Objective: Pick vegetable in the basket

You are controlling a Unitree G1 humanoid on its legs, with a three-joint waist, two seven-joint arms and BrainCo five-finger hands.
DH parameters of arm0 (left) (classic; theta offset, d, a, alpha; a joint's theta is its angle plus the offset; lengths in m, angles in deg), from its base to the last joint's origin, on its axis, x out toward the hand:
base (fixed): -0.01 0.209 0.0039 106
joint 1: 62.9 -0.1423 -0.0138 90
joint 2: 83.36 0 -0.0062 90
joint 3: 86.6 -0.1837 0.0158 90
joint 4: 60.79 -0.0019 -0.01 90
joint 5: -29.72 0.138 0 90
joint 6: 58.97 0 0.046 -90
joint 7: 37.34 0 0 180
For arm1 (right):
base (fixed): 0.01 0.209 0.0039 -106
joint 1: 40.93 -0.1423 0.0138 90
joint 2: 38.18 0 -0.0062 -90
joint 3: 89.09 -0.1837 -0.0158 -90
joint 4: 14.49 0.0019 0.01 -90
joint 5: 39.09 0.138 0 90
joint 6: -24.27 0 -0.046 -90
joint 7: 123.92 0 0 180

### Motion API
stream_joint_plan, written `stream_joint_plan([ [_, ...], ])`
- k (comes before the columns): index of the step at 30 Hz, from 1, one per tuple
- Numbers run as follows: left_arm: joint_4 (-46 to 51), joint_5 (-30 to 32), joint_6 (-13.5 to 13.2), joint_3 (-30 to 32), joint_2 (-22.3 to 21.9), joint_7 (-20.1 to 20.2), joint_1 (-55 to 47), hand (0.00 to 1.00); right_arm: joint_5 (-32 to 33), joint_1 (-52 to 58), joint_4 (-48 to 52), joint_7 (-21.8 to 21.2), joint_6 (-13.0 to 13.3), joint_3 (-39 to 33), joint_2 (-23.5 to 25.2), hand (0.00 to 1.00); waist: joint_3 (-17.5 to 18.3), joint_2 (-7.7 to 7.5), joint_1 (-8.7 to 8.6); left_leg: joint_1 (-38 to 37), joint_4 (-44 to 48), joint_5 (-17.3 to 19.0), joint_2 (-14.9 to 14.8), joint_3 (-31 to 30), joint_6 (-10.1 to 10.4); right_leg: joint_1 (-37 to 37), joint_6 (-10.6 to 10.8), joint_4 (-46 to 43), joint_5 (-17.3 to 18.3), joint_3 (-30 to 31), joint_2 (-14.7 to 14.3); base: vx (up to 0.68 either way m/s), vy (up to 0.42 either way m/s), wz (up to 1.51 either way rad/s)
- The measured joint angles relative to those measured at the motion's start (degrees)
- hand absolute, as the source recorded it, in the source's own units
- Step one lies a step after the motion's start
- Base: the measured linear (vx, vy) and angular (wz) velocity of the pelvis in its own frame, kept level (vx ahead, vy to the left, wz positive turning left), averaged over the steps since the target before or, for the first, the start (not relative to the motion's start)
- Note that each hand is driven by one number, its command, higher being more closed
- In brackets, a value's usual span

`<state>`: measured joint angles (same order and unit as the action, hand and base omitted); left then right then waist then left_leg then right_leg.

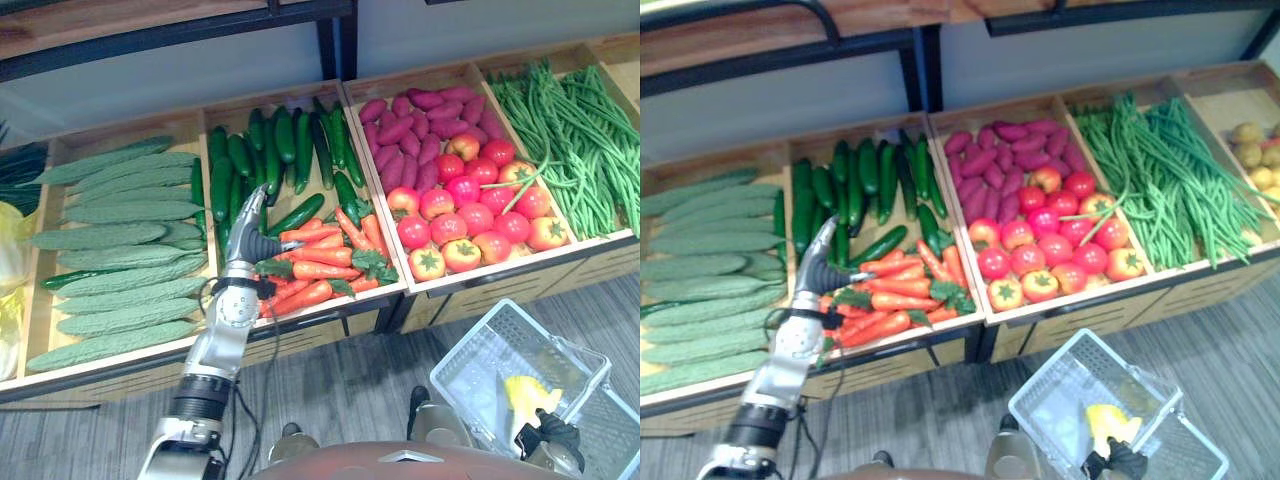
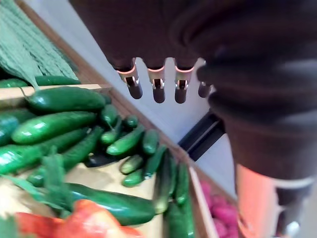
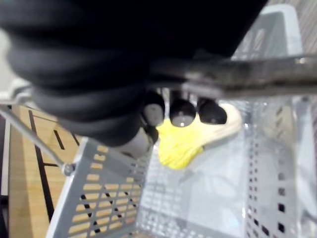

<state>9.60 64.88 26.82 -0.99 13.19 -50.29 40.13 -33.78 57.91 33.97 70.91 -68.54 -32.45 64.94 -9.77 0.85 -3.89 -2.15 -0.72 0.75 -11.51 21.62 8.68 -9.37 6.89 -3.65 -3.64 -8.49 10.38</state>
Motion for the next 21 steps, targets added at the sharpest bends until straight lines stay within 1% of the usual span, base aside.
stream_joint_plan([
  [2, -4.84, 2.83, 0.65, -1.63, 1.94, -0.02, 3.13, 0.00, 0.01, -1.68, 0.00, 0.38, 0.02, 0.16, -0.02, 1.00, -1.90, -0.35, -0.37, 1.79, 0.80, 0.03, 0.83, 0.34, -0.34, -0.22, 0.34, 3.62, -2.87, 0.64, 0.53, -0.07, 0.034, -0.10],
  [4, -7.43, 4.00, 1.18, -2.37, 2.89, -0.08, 4.38, 0.00, 0.02, -2.96, 0.01, 0.76, 0.03, 0.31, -0.11, 1.00, -2.85, -0.19, -0.58, 2.59, 1.09, 0.07, 1.01, 1.56, -0.39, -1.11, 0.34, 4.86, -3.94, 1.69, 0.55, -0.05, 0.011, -0.23],
  [5, -9.16, 4.81, 1.24, -2.93, 3.28, -0.09, 5.27, 0.00, 0.05, -3.78, -0.01, 0.98, 0.03, 0.33, -0.33, 1.00, -3.51, 0.14, -0.92, 3.20, 1.25, 0.08, 1.20, 1.63, -0.41, -1.70, 0.40, 5.36, -4.47, 2.21, 0.55, -0.04, 0.001, -0.30],
  [6, -11.72, 4.92, 1.40, -3.58, 3.44, -0.07, 6.69, 0.00, 0.07, -5.20, -0.03, 1.26, 0.03, 0.32, -0.77, 1.00, -5.17, 0.93, -1.49, 3.51, 1.29, 0.07, 1.34, 2.30, -0.41, -2.39, 0.39, 5.68, -5.20, 3.00, 0.53, -0.02, 0.001, -0.25],
  [8, -13.87, 4.97, 1.56, -4.52, 3.44, -0.08, 8.31, 0.00, 0.08, -6.11, -0.03, 1.31, 0.03, 0.38, -1.12, 1.00, -6.52, 1.77, -1.83, 3.83, 1.37, 0.08, 1.35, 3.16, -0.40, -3.29, 0.35, 5.74, -5.53, 3.91, 0.36, -0.02, 0.002, -0.25],
  [9, -14.43, 5.06, 1.59, -5.14, 3.46, -0.05, 9.29, 1.00, 0.08, -6.43, -0.03, 1.31, 0.03, 0.48, -1.13, 1.00, -6.75, 2.12, -2.16, 4.64, 1.47, 0.09, 1.33, 3.48, -0.40, -4.29, 0.36, 5.75, -5.72, 4.54, 0.26, 0.00, 0.000, -0.17],
  [11, -14.93, 5.08, 1.40, -5.93, 3.42, -0.61, 11.06, 1.00, 0.10, -6.87, -0.03, 1.38, 0.04, 0.60, -1.14, 1.00, -8.05, 2.25, -2.51, 4.87, 1.77, 0.09, 1.21, 3.51, -0.40, -4.39, 0.41, 5.81, -5.89, 4.68, 0.19, 0.01, -0.001, -0.04],
  [12, -15.49, 6.46, 1.28, -6.62, 3.44, -1.15, 12.68, 1.00, 0.11, -6.88, -0.03, 1.50, 0.04, 0.81, -1.13, 1.00, -8.63, 2.25, -2.65, 5.00, 1.82, 0.10, 1.05, 3.50, -0.39, -4.43, 0.41, 5.82, -5.89, 4.67, 0.08, 0.00, 0.000, 0.00],
  [15, -15.62, 7.35, 1.40, -6.89, 3.53, -1.37, 14.81, 1.00, 0.11, -6.93, -0.02, 1.82, 0.44, 1.31, -1.18, 1.00, -9.16, 2.21, -2.54, 5.23, 1.82, 0.18, 0.94, 3.77, -0.30, -4.54, 0.43, 5.83, -5.88, 4.72, -0.03, 0.00, 0.000, 0.00],
  [16, -16.01, 8.04, 1.40, -7.07, 3.71, -1.40, 15.74, 1.00, 0.12, -7.03, -0.02, 1.86, 1.09, 2.25, -1.34, 1.00, -9.42, 2.23, -2.47, 5.26, 1.81, 0.25, 0.97, 3.85, -0.35, -4.59, 0.44, 5.84, -5.86, 4.87, -0.03, -0.01, 0.002, -0.03],
  [17, -16.58, 9.31, 1.35, -7.90, 3.93, -1.43, 16.78, 1.00, 0.14, -7.20, -0.02, 1.89, 1.53, 2.90, -1.77, 1.00, -9.66, 2.39, -2.43, 5.26, 1.82, 0.42, 1.02, 3.89, -0.35, -4.59, 0.48, 5.84, -5.84, 5.00, -0.01, -0.01, 0.003, -0.04],
  [19, -17.92, 9.89, 1.14, -9.79, 4.07, -1.23, 18.14, 1.00, 0.20, -7.93, -0.02, 1.89, 1.95, 3.24, -2.09, 1.00, -9.92, 2.64, -2.45, 5.29, 1.80, 0.55, 1.08, 4.11, -0.32, -4.82, 0.52, 5.83, -5.81, 5.23, 0.01, 0.00, 0.005, -0.06],
  [20, -17.88, 11.75, 1.07, -10.38, 4.09, -1.20, 18.81, 1.00, 0.23, -8.48, -0.02, 1.88, 2.07, 3.32, -2.15, 1.00, -9.97, 2.74, -2.38, 5.45, 1.79, 0.55, 1.11, 4.32, -0.32, -5.13, 0.54, 5.83, -5.82, 5.46, -0.02, 0.01, 0.004, -0.07],
  [21, -18.04, 12.24, 1.08, -11.05, 4.09, -1.15, 19.27, 1.00, 0.23, -8.77, -0.02, 1.87, 2.07, 3.36, -2.18, 1.00, -10.03, 2.80, -2.42, 5.50, 1.77, 0.54, 1.13, 4.31, -0.32, -5.18, 0.57, 5.83, -5.84, 5.47, -0.02, 0.02, 0.004, -0.05],
])
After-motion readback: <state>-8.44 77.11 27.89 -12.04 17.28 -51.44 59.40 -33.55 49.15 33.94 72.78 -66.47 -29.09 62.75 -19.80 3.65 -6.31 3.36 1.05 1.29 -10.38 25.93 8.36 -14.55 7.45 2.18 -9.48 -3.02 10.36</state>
